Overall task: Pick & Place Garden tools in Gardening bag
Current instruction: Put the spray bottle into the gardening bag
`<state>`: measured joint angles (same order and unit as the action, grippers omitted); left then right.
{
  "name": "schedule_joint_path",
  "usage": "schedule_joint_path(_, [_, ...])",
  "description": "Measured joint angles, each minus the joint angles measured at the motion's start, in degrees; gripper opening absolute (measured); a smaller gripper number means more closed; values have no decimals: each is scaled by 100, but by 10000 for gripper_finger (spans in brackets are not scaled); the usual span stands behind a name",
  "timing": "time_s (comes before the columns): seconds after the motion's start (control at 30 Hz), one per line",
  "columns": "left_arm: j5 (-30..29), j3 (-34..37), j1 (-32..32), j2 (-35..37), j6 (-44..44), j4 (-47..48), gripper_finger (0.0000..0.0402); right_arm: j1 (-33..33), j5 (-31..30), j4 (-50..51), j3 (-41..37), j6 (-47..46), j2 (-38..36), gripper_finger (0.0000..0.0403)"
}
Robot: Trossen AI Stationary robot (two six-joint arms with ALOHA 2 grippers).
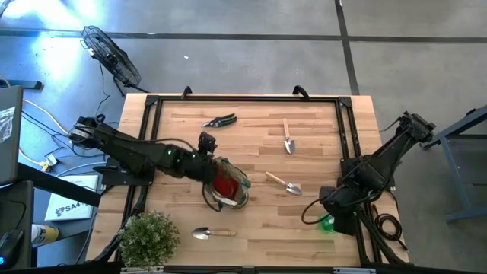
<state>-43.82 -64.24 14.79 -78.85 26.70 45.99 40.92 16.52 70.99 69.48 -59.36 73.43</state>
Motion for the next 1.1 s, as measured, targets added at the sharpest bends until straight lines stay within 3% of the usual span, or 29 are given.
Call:
schedule_joint_path(0.3, [1030, -356, -668, 0, -295, -314, 203, 270, -271, 505, -1, 762, 2, 138])
schedule_joint_path(0.57, [1002, -366, -860, 0, -295, -586, 203, 553, -491, 515, -1, 1242, 68, 138])
schedule_joint_path(0.9, [1021, -366, -920, 0, -269, -692, 203, 727, -412, 508, -1, 1552, 707, 138])
schedule_joint_path(1.1, [1349, -366, -916, 0, -257, -694, 203, 722, -701, 499, -1, 1649, 1074, 138])
